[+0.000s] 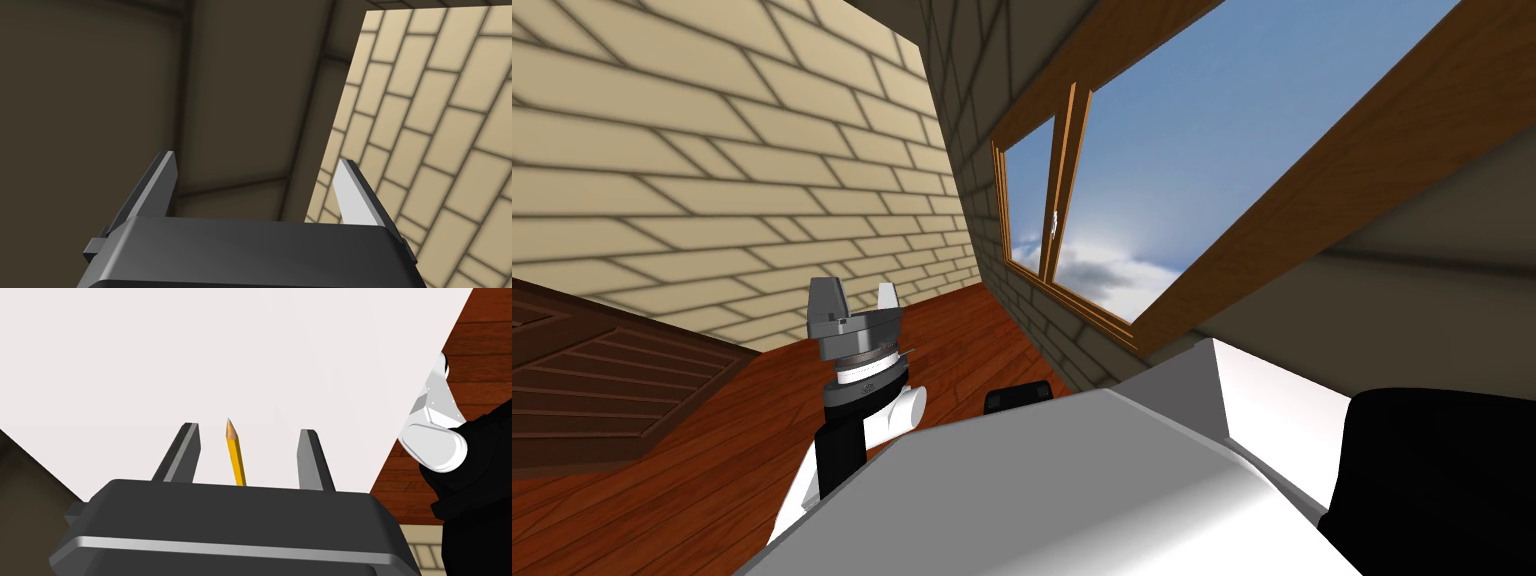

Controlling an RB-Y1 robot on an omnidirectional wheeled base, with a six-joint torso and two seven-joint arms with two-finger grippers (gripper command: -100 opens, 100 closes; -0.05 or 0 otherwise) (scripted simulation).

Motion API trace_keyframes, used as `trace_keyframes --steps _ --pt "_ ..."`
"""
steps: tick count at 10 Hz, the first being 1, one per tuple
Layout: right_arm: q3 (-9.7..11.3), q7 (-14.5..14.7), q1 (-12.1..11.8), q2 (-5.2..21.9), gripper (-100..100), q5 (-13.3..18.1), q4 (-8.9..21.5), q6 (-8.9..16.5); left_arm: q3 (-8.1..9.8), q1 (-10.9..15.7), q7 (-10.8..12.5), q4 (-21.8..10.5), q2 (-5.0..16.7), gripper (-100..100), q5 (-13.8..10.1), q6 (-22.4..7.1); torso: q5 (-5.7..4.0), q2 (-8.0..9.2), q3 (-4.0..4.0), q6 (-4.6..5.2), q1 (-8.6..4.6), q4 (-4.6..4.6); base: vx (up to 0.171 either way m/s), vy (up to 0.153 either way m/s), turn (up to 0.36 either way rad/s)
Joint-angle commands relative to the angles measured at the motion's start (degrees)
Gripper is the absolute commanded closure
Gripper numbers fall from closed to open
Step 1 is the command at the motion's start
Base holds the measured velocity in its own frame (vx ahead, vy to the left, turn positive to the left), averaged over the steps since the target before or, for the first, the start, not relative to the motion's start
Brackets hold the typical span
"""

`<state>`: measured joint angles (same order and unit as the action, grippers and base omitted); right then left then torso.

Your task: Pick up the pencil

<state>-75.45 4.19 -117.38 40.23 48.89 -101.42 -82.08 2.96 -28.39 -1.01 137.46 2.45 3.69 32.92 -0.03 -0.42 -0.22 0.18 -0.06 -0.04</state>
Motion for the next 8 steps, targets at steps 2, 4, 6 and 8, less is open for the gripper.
trace_keyframes --steps 2,4,6,8 --pt "0.0 0.0 0.0 0.0 100 0.0 0.0 0.0 0.0 0.0 0.0 0.0 0.0 0 0.0 0.0 -0.01 0.0 0.0 0.0 -0.02 0.0 0.0 0.0 0.0" --pt "0.0 0.0 0.0 0.0 100 0.0 0.0 0.0 0.0 0.0 0.0 0.0 0.0 0 0.0 0.0 -0.01 0.0 0.0 0.0 -0.03 0.0 0.0 0.0 0.0" --pt "-2.1 -0.2 -0.5 -0.1 -100 -0.4 1.0 0.8 0.0 0.0 0.0 0.0 0.0 0 0.0 0.0 -0.01 0.0 0.0 0.0 -0.03 0.0 -0.004 0.012 -0.015" --pt "-4.2 -0.4 -0.8 0.1 -100 -0.8 1.9 2.2 0.0 0.0 0.0 0.0 0.0 0 0.0 0.0 0.04 0.03 0.01 0.01 0.12 0.01 -0.009 0.041 -0.045"
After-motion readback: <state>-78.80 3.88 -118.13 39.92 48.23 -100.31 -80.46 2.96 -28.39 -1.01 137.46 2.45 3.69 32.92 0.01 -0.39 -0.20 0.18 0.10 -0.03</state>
